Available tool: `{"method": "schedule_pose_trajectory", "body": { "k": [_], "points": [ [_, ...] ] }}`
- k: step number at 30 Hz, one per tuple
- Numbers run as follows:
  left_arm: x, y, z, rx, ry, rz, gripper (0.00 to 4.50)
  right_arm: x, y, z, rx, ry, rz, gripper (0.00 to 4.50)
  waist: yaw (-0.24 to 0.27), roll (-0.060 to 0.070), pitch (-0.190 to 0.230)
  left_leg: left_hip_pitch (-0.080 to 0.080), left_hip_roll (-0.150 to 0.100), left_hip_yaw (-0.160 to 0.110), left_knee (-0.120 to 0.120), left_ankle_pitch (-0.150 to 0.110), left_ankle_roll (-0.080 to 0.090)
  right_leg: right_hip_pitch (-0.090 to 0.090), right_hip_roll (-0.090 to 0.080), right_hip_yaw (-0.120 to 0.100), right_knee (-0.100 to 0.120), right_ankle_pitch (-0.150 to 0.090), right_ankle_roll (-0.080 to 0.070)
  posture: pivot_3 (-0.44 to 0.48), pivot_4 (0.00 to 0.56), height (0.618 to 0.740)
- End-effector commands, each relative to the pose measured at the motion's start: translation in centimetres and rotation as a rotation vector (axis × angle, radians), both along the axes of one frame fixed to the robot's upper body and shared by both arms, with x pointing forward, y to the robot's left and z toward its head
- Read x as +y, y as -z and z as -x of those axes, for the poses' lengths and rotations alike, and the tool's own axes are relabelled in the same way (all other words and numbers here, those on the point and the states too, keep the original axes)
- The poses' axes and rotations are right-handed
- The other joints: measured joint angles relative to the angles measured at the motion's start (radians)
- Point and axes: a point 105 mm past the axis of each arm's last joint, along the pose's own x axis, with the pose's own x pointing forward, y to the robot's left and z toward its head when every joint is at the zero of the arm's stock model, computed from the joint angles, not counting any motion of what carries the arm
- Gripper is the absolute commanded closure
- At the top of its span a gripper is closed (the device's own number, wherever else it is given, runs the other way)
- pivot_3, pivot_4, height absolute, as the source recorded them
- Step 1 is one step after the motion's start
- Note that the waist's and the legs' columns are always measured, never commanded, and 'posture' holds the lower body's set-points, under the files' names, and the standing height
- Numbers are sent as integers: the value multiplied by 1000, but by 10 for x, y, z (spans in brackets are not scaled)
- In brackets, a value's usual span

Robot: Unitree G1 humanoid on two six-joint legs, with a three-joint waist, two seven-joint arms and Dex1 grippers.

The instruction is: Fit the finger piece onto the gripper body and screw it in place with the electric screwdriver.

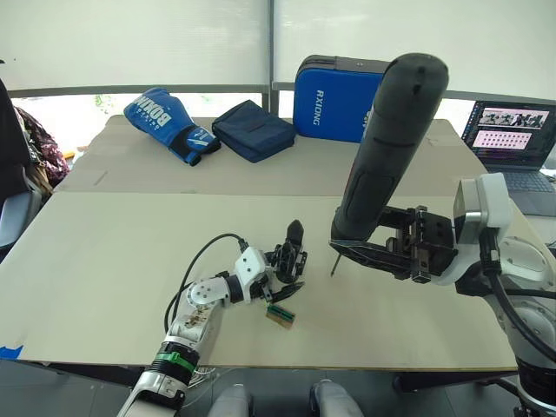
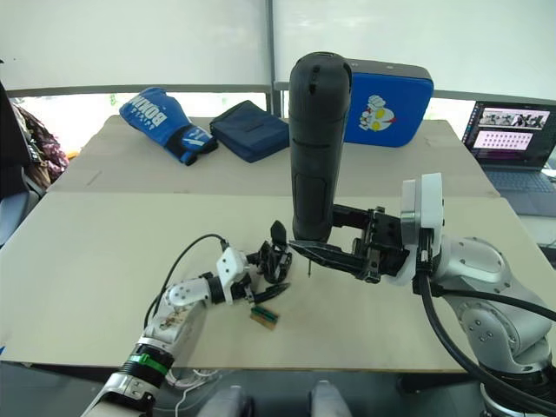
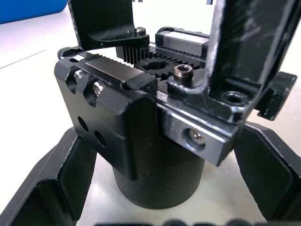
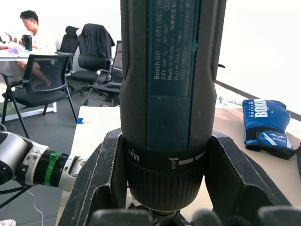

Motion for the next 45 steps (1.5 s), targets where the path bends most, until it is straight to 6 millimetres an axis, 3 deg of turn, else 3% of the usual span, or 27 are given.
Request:
{"method": "schedule_pose_trajectory", "body": {
  "k": [1,2,16,36,38,40,41,45],
  "points": [
    [8,15,1,53,-5,-47,1832,1,-13,7,-58,-27,-22,2611,-1,0,0,0,0,0,0,0,0,0,0,0,0,0,0,0,150,740],
    [9,15,1,56,-3,-48,2044,1,-13,7,-59,-27,-22,2611,-2,0,0,0,0,0,0,0,0,0,0,0,0,0,0,0,150,740],
    [15,19,-8,82,11,-49,2039,9,-44,2,-89,-79,-56,2611,-3,0,0,1,0,0,0,0,0,1,0,0,0,0,0,0,150,740],
    [34,21,-21,201,136,-74,2039,8,-30,3,-38,-101,-14,2611,-18,-1,-1,1,1,0,0,0,1,1,1,0,0,1,-1,0,150,740],
    [34,19,-21,194,133,-60,1016,8,-29,3,-36,-100,-15,2611,-19,-1,-1,1,1,0,0,0,1,1,1,0,0,1,-1,0,150,740],
    [34,16,-21,165,115,-39,265,8,-28,4,-34,-98,-17,2611,-21,-1,-1,1,1,0,-1,0,1,0,1,0,0,1,-1,0,150,740],
    [34,15,-21,150,110,-29,74,8,-28,4,-33,-98,-17,2611,-22,-1,-1,1,1,0,-1,0,1,0,1,0,1,1,-1,0,150,740],
    [37,11,-19,80,65,-12,74,8,-27,5,-30,-97,-19,2611,-28,-1,-1,1,1,0,-1,0,1,-1,1,1,1,1,-1,0,150,740]
  ]
}}
